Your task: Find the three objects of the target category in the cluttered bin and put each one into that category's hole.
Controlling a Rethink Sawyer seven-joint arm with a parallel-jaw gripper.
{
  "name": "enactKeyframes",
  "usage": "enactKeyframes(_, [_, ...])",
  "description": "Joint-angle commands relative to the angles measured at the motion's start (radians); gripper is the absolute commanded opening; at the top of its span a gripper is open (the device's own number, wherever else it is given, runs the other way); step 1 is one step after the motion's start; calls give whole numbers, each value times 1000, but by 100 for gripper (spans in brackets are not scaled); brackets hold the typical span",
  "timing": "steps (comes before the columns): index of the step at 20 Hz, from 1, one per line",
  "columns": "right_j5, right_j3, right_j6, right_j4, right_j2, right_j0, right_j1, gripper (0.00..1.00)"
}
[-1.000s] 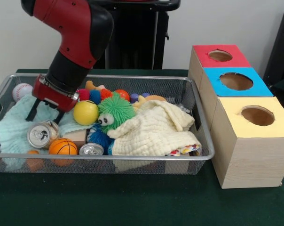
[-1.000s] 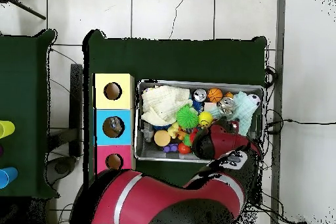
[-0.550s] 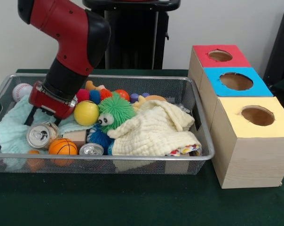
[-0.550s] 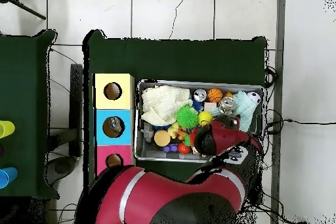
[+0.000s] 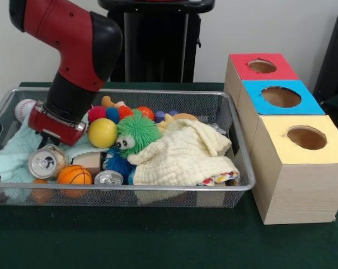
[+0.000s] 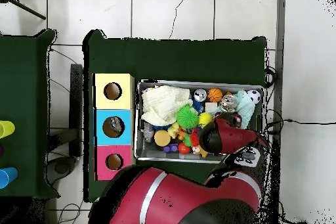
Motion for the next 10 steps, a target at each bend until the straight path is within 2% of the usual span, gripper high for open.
enactKeyframes(1, [50, 41, 109, -25, 190, 16, -29, 0])
enactKeyframes(2, [62, 62, 108, -28, 201, 16, -55, 0])
enactKeyframes(3, [105, 100, 98, -34, 245, -2, -105, 0])
enactKeyframes(4, [124, 115, 93, -33, 248, 7, -129, 0])
enactKeyframes(5, [161, 157, 76, -42, 311, -22, -183, 0])
enactKeyframes(7, [203, 191, 77, -25, 338, -16, -234, 0])
enactKeyframes(10, [252, 205, 85, 3, 321, 32, -280, 0])
